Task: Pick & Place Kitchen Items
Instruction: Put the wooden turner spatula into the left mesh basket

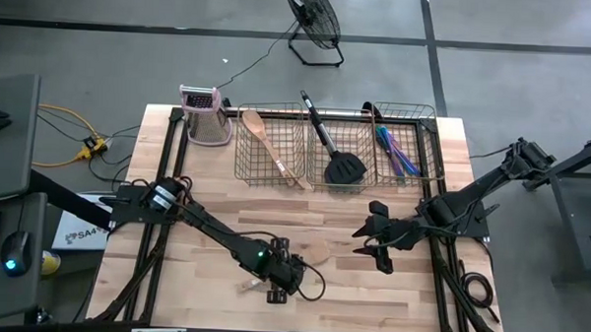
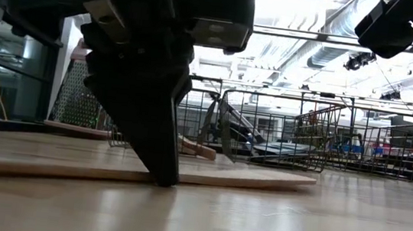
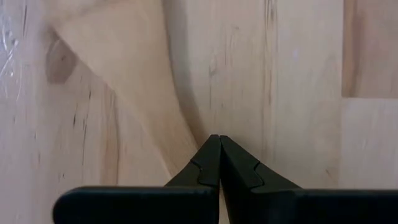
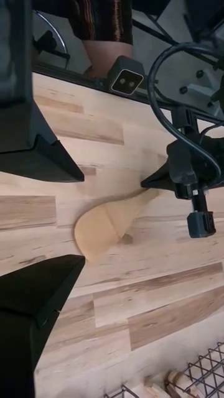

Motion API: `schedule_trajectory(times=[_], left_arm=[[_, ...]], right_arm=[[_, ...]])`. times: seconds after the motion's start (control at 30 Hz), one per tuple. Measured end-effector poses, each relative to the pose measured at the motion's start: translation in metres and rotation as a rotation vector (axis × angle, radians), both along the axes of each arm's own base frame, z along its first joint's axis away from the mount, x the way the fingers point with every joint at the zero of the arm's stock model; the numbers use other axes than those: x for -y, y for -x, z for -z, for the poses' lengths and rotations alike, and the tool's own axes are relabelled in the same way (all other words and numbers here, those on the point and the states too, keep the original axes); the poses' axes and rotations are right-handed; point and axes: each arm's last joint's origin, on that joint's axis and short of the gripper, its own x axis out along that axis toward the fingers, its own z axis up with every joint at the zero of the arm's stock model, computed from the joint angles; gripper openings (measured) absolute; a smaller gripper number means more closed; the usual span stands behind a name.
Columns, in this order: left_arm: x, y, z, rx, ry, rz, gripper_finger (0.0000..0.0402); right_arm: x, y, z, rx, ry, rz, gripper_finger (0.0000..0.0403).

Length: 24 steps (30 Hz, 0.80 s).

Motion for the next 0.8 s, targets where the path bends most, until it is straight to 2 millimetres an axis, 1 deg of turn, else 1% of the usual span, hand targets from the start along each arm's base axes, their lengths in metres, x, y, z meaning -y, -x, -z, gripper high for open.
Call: schedule_trajectory(times=[0.23, 0.33, 0.53, 0.63, 0.8], left_arm=[[-0.002, 0.004, 0.001, -0.039, -0.015, -0.023, 0.0], [-0.003, 0.006, -0.003, -0.047, -0.019, -0.034, 0.0], [-0.007, 0.01, -0.019, -0.011, -0.046, -0.053, 0.0], [-0.009, 0.014, -0.026, -0.02, -0.049, -0.071, 0.0], [-0.01, 0.018, -0.036, -0.046, 0.013, -0.119, 0.0]], right_arm=[[0.0, 0.0, 0.0, -0.001, 0.004, -0.002, 0.0195], [0.0, 0.0, 0.0, -0.001, 0.003, -0.002, 0.0195], [0.0, 0.0, 0.0, -0.001, 0.003, -0.002, 0.0195], [0.0, 0.0, 0.0, -0.001, 0.004, -0.002, 0.0195], [0.0, 0.0, 0.0, -0.001, 0.004, -0.002, 0.0195]])
